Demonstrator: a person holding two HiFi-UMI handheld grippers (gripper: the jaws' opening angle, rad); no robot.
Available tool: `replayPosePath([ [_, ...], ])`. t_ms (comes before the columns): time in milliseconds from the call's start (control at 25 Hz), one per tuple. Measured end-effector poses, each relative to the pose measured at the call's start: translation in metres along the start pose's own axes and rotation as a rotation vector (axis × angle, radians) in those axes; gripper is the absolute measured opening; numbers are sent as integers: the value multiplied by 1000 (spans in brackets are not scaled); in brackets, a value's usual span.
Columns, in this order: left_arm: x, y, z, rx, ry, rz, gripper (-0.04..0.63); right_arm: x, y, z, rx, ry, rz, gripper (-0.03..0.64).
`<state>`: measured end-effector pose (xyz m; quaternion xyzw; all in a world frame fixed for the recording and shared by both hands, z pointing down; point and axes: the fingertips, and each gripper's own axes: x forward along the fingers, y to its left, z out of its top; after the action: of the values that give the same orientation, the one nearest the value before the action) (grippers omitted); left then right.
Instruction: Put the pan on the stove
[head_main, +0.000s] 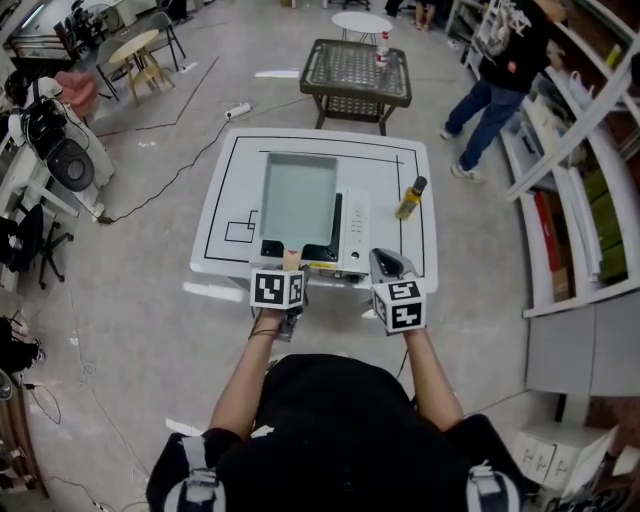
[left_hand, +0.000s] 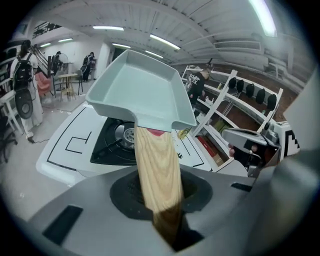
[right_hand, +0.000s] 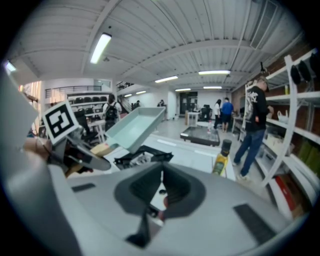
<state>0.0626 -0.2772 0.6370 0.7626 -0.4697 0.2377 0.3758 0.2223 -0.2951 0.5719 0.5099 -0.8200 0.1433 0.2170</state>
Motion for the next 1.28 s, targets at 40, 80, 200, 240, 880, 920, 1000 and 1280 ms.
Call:
replayPosePath([
  [40,3,2,-1,-14,9,-2,98,1,1,-1,-2,2,2,35],
  [80,6,3,-2,-26,18,-3,98,1,1,-2,-4,4,3,35],
  [200,14,7,-6,-47,40,-6,98,4,1,-9,-10,23,8,35],
  [240,16,8,-6,-50,46,-4,98,5,0,-11,-12,32,9,35],
  [880,44,16,-34,-62,157,36,100,12,-3,-26,-6,61,18,35],
  [920,45,17,-34,-61,160,38,100,12,-3,-27,-5,64,18,35],
  [1000,46,16,-35,-70,165,36,100,11,-3,-28,-5,70,19,35],
  [1280,51,18,-44,-102,195,39,100,11,-6,-39,-12,101,17,35],
])
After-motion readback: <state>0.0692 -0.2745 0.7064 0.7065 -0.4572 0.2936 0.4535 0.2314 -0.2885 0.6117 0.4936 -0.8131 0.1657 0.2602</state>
